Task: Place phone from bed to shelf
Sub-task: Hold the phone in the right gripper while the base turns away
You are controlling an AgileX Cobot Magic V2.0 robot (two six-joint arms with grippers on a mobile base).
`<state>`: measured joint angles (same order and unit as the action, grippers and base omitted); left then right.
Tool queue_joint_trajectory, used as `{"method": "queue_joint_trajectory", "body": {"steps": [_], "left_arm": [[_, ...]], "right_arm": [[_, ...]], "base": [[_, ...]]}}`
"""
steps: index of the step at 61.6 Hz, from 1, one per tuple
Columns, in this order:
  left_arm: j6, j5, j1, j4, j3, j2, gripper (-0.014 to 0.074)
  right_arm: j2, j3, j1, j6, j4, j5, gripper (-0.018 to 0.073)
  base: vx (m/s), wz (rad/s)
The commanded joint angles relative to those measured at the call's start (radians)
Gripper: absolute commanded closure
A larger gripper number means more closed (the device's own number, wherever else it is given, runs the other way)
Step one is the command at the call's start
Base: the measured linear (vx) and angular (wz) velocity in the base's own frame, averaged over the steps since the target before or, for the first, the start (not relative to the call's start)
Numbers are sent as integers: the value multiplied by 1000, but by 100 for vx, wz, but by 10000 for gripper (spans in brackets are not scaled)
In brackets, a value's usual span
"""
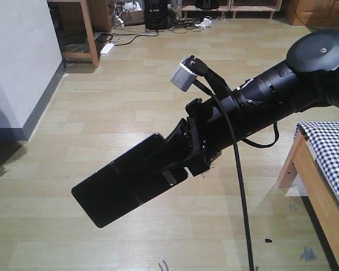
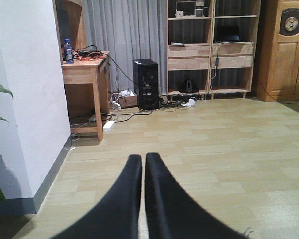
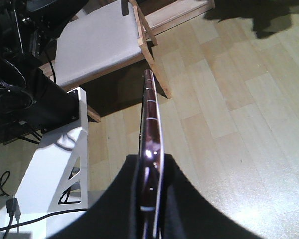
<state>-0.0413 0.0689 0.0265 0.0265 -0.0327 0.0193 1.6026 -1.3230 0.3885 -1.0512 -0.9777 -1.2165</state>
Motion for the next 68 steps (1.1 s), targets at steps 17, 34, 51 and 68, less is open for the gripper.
{"method": "queue_joint_trajectory", "body": {"steps": [17,34,51,68], "left_arm": [[9,-75,-2,11,24,8,595],[9,-75,-2,11,24,8,595],[9,-75,-2,11,24,8,595],[9,-75,-2,11,24,8,595]], "right_arm": [[-44,-24,-2,-3,-81,-71,561],[-44,-24,-2,-3,-81,-71,561],[-44,-24,-2,-3,-81,-71,561],[-44,-24,-2,-3,-81,-71,561]], "base": [[10,3],[15,5],[21,-2],[28,-6]]}}
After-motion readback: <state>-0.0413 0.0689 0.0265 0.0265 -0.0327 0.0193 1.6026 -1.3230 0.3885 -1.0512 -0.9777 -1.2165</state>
